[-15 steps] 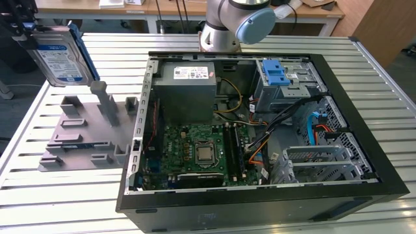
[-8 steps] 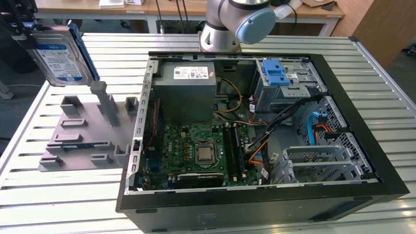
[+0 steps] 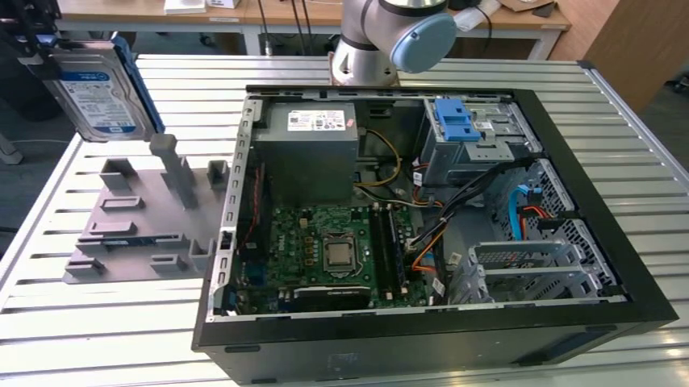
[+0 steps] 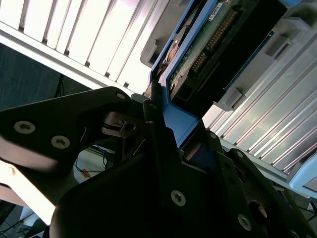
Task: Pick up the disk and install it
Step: 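Pick up the disk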
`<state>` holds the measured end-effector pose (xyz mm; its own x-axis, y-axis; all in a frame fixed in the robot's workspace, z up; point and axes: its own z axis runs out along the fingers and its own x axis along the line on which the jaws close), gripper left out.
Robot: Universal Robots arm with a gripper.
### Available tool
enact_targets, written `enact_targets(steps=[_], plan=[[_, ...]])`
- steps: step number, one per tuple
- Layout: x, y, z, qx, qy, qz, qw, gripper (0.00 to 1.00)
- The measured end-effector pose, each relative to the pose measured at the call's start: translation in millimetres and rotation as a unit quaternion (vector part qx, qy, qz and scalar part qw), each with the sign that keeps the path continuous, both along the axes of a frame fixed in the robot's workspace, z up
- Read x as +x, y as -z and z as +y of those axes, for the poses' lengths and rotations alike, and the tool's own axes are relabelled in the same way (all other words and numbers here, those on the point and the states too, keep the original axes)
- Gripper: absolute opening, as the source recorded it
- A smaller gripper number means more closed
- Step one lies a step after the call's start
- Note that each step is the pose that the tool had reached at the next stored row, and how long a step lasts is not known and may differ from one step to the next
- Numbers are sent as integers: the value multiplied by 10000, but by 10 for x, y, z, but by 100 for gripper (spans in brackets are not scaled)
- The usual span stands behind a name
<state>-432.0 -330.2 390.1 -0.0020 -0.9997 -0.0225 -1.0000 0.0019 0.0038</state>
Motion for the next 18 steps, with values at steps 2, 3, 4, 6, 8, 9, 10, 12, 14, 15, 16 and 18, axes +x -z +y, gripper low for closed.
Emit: enact_targets(steps=[2,3,4,6,8,9,10,12,14,15,16,18], plan=[[0,-7,0,0,0,0,10000,36],[0,-11,0,0,0,1,10000,36],[0,-15,0,0,0,0,10000,36],[0,-22,0,0,0,0,10000,36],[0,-30,0,0,0,0,10000,36],[0,-32,0,0,0,0,10000,36],[0,-35,0,0,0,0,10000,36],[0,-39,0,0,0,0,10000,36],[0,-43,0,0,0,0,10000,36],[0,-45,0,0,0,0,10000,36],[0,-50,0,0,0,0,10000,36],[0,-54,0,0,0,0,10000,36]])
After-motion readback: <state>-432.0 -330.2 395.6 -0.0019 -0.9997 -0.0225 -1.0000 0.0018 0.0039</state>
